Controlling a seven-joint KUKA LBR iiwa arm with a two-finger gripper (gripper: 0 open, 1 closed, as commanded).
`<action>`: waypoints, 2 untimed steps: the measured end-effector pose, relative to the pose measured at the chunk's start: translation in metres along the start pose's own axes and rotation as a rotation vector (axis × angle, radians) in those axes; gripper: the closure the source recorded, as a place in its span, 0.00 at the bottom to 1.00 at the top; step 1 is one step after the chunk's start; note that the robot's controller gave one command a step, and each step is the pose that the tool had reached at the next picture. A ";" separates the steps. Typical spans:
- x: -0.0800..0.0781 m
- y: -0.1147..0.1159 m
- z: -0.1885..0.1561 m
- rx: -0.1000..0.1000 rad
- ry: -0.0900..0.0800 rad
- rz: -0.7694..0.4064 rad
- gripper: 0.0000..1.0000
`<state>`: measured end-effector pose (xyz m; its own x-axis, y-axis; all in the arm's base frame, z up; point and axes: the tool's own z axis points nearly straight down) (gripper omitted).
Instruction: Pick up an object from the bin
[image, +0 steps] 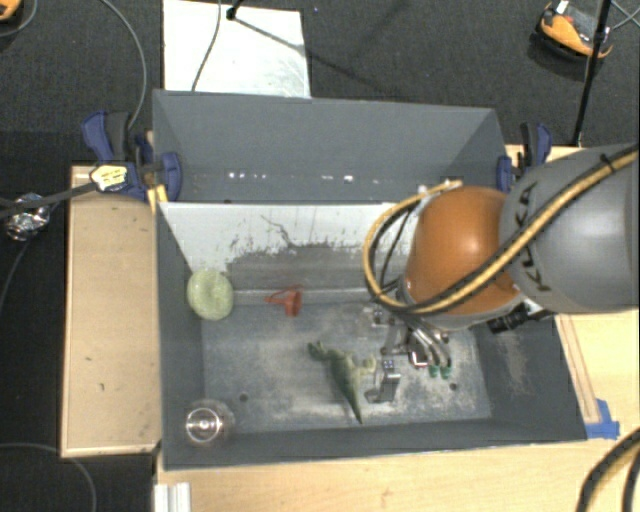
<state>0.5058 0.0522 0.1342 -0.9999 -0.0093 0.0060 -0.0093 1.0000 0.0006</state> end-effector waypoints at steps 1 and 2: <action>-0.002 0.000 -0.004 0.000 -0.008 0.001 0.00; -0.008 -0.002 0.034 -0.001 -0.009 0.014 0.00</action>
Offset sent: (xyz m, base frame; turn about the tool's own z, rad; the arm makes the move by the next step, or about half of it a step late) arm 0.0076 -0.0039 -0.0565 0.0373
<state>0.5135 0.0502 0.1005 -1.0000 0.0050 -0.0030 0.0050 1.0000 0.0018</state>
